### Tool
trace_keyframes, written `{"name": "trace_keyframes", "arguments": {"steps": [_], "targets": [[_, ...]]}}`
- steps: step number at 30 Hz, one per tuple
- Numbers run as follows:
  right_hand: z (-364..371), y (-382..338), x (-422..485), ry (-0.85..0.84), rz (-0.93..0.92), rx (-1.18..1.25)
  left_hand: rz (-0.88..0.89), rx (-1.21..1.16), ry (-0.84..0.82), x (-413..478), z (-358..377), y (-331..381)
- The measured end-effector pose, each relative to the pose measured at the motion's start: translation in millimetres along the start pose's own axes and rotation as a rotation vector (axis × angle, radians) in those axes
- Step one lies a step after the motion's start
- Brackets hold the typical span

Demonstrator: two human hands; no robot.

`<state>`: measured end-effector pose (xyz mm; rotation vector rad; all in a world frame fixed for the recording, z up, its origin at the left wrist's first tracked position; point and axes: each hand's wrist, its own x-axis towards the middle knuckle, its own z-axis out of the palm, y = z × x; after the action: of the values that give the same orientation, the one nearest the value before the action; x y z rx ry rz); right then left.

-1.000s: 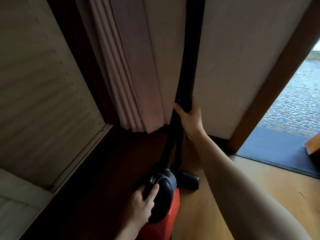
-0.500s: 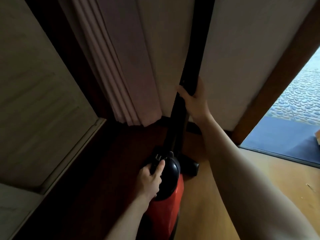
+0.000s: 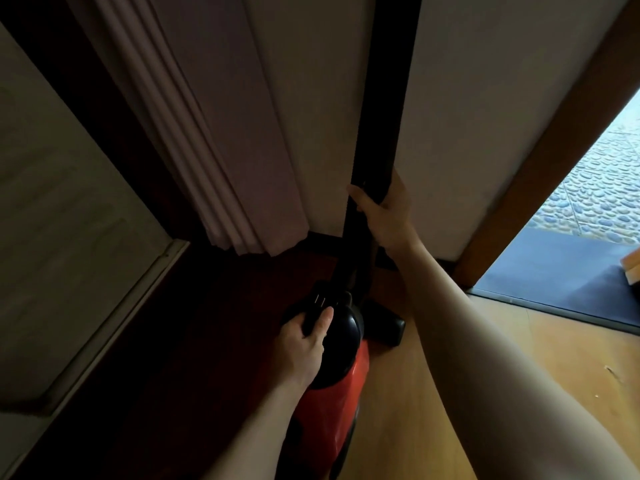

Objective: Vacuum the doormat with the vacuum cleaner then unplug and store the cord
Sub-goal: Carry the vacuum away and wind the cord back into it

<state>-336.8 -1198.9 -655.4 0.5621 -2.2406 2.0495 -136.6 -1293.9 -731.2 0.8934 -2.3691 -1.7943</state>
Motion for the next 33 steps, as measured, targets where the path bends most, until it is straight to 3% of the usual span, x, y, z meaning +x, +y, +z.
{"name": "trace_keyframes", "arguments": {"steps": [7, 13, 20, 28, 33], "targets": [[2.6, 1.2, 0.3, -0.077, -0.008, 0.000, -0.059, -0.038, 0.001, -7.6, -2.8, -1.0], [24.4, -3.0, 1.3, -0.107, 0.040, -0.065, -0.187, -0.240, -0.035, -9.4, -3.1, -3.0], [41.5, -0.1, -18.7, 0.057, 0.101, -0.116, -0.082, -0.203, -0.041, -5.1, -2.5, -13.7], [18.0, -14.8, -59.5, -0.007, 0.364, -0.469, -0.114, -0.133, 0.003, 0.7, 3.3, -17.6], [-8.2, -21.9, -122.3, -0.065, 0.402, -0.573, -0.035, -0.083, -0.002, -4.5, -4.8, -17.7]]}}
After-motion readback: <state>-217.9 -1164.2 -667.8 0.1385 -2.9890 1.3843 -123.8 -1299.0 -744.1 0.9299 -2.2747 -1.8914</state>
